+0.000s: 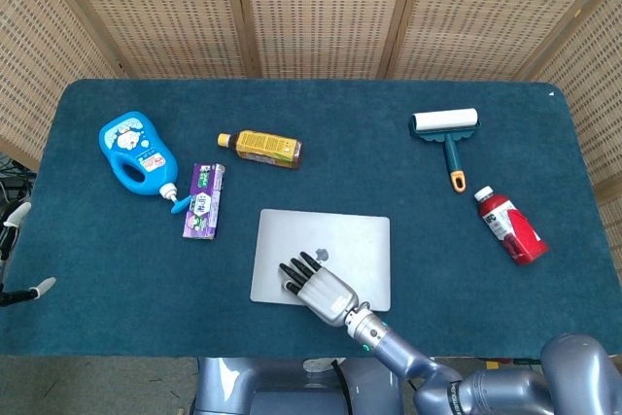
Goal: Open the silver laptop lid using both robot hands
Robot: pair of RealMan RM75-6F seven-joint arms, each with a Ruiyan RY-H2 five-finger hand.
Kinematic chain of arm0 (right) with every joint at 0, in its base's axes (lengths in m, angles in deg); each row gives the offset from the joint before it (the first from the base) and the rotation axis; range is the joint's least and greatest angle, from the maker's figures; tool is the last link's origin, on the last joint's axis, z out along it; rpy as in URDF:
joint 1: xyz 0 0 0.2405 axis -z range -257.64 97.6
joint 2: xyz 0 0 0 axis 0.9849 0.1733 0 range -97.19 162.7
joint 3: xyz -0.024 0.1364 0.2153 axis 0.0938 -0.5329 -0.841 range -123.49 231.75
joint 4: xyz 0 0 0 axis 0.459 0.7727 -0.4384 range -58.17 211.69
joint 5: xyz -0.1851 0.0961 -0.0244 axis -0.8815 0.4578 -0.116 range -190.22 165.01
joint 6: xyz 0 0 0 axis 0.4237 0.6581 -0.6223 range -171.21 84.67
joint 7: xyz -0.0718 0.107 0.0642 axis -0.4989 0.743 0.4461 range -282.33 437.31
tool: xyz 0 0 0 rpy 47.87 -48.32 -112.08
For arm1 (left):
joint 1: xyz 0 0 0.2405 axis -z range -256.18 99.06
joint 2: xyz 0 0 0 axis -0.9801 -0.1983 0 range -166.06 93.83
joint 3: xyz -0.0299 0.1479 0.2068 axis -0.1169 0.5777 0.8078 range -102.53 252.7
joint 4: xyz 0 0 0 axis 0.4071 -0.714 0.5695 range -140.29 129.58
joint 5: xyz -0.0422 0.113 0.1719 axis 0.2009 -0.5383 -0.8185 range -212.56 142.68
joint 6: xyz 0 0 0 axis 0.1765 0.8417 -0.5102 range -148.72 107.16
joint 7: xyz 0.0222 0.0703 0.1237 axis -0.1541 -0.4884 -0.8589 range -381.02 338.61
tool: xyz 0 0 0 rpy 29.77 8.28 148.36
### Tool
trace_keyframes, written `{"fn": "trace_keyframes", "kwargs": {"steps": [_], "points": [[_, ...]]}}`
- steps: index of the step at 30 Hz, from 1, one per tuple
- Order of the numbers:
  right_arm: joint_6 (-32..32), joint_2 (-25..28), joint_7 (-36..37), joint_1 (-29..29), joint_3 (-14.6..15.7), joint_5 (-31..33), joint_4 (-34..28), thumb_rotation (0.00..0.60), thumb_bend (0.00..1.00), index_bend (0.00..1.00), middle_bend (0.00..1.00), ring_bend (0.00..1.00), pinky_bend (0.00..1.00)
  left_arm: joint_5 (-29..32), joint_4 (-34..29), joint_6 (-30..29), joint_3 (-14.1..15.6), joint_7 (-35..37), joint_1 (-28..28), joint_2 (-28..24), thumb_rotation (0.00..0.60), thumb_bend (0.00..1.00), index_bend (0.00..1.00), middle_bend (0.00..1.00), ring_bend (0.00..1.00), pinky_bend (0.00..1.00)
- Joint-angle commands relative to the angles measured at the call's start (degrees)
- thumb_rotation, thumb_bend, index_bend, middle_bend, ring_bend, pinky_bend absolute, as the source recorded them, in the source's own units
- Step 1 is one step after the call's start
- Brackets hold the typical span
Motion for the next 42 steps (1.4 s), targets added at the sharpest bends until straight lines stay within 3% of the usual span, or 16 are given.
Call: {"fn": "trace_keyframes", "kwargs": {"steps": [1,7,14,18,23,26,31,36,42], "points": [[0.2,0.1,0.3,0.0,0.0,-0.1,-0.2,0.6,0.56,0.21,0.07,0.0,0.0,0.0,0.0,0.0,0.0,0.0,0.0,0.0,0.6,0.0,0.0,0.0,0.0,0.0],[2.9,0.3,1.2,-0.1,-0.3,-2.7,0.3,0.6,0.58,0.21,0.08,0.0,0.0,-0.1,-0.1,-0.1,0.1,0.0,0.0,0.0,0.6,0.0,0.0,0.0,0.0,0.0],[16.3,-1.8,3.3,1.0,0.0,-17.0,9.3,0.6,0.58,0.18,0.08,0.0,0.0,0.1,0.0,0.1,0.0,0.4,0.0,-0.1,0.6,0.0,0.0,0.0,0.0,0.0],[21.0,-2.5,4.5,1.9,-1.1,-19.5,12.8,0.6,0.58,0.14,0.06,0.0,0.0,-0.1,0.0,0.1,0.1,0.2,0.0,-0.1,0.6,0.0,0.0,0.0,0.0,0.0],[22.6,-3.9,3.8,2.9,-4.0,-17.1,15.3,0.6,0.58,0.02,0.02,0.0,0.0,-0.2,-0.3,0.1,0.2,-0.1,0.1,-0.1,0.6,0.0,0.0,0.0,0.0,0.0],[19.9,-3.6,2.7,2.9,-5.4,-13.7,15.0,0.6,0.58,0.02,0.02,0.0,0.0,-0.2,-0.3,0.1,0.2,0.0,0.1,-0.1,0.6,0.0,0.0,0.0,0.0,0.0],[17.0,-3.0,2.1,3.3,-6.6,-9.3,12.8,0.6,0.58,0.18,0.06,0.0,0.0,0.1,-0.1,0.4,0.1,0.2,0.2,-0.1,0.6,0.0,0.0,0.0,0.0,0.0],[15.2,-2.4,-0.1,3.0,-7.2,-6.7,11.5,0.6,0.58,0.25,0.11,0.01,0.0,0.0,-0.2,0.4,0.2,0.2,0.2,-0.2,0.6,0.0,0.0,0.0,0.0,0.0],[15.3,-3.0,0.5,2.5,-7.6,-6.4,12.7,0.6,0.68,0.3,0.13,0.02,0.0,-0.1,-0.1,0.4,0.2,0.0,0.2,0.0,0.6,0.0,0.0,0.0,0.0,0.0]]}}
